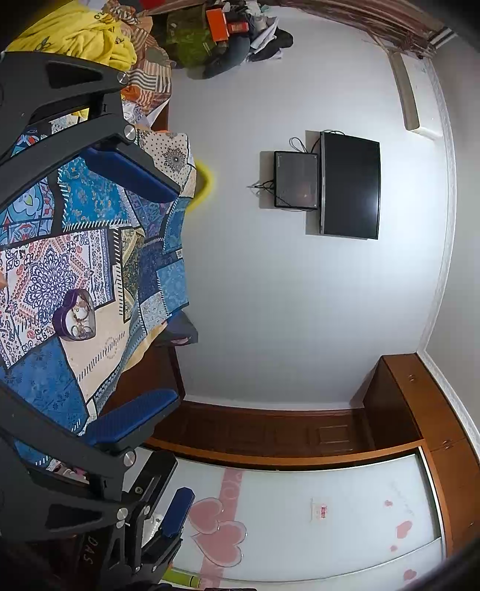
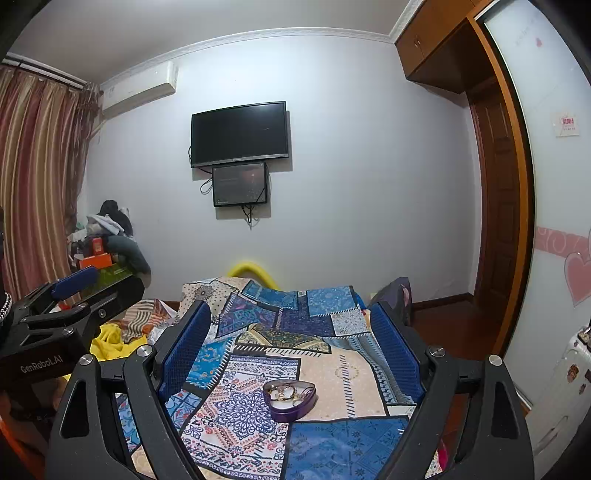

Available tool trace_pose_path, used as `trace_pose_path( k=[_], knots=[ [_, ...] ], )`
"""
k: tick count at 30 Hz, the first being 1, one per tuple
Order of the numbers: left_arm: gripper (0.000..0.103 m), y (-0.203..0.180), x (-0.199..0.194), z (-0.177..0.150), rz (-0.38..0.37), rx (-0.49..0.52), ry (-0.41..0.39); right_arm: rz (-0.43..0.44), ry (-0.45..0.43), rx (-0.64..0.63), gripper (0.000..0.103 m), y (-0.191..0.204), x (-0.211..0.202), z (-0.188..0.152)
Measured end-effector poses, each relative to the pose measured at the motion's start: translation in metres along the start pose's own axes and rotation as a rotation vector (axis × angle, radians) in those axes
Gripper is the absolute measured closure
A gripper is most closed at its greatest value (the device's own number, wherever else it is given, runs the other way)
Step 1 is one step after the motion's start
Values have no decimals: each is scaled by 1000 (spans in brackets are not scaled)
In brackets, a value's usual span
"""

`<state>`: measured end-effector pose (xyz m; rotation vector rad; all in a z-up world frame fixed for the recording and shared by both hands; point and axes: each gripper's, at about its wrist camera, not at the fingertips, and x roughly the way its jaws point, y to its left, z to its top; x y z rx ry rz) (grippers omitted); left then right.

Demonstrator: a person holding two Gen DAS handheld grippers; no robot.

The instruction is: Organize jewelry

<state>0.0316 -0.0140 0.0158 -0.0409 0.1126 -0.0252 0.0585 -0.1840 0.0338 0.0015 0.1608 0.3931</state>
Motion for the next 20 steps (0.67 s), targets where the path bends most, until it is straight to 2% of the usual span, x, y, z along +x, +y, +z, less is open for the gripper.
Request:
trace_pose_path(
  k=[20],
  knots=[
    [0,2,7,-3,-16,-10,29,-4,13,10,17,-4,3,-2]
  ],
)
